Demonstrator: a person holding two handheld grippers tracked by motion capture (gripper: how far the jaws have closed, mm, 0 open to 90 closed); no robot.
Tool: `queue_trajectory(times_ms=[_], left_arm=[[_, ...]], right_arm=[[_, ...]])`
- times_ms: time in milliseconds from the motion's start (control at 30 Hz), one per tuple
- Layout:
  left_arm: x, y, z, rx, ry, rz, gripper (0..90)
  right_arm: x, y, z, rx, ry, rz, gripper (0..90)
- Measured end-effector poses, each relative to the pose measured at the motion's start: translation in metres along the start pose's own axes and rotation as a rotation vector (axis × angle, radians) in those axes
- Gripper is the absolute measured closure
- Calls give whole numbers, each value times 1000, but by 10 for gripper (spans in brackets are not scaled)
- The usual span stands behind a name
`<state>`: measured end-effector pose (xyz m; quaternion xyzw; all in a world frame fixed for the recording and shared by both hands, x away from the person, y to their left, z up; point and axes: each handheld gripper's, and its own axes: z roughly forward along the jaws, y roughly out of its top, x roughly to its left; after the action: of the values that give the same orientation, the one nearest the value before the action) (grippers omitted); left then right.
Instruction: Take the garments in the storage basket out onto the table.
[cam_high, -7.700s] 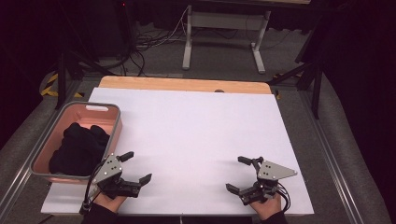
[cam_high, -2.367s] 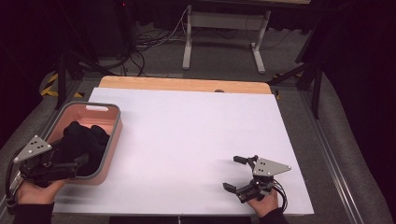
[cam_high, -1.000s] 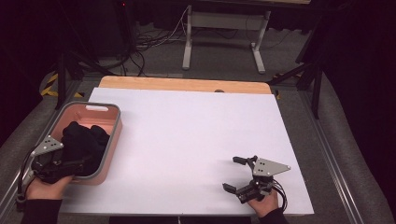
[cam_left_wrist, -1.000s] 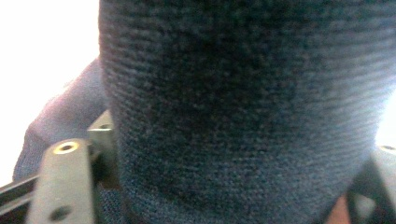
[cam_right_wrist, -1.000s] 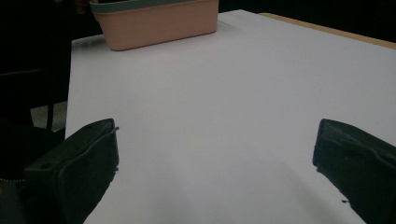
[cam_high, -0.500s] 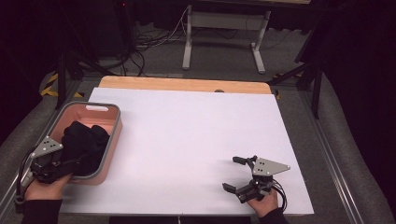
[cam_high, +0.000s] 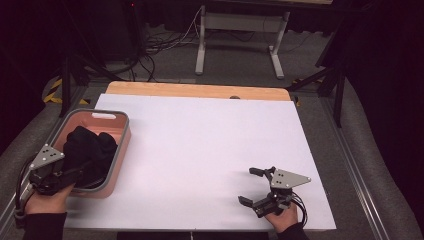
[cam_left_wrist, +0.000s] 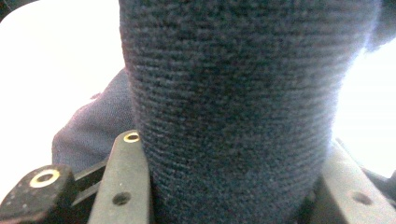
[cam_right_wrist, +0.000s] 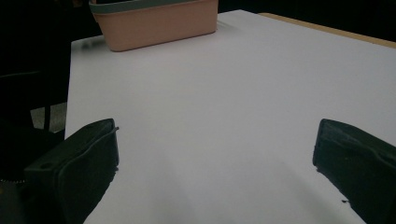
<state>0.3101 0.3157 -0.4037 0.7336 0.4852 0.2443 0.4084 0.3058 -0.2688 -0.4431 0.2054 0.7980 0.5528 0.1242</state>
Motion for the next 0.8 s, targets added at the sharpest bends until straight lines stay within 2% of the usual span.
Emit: queue_trajectory(times_ms=[167, 533, 800], left_arm=[[1, 9, -5, -29, 12, 2, 585], [4, 24, -18, -89, 1, -17, 586], [3, 39, -30, -139, -30, -24, 586]], right_arm=[[0, 0, 0, -1, 0, -1, 9], [1, 0, -1, -5, 0, -2, 9], [1, 0, -1, -6, 1, -3, 9]])
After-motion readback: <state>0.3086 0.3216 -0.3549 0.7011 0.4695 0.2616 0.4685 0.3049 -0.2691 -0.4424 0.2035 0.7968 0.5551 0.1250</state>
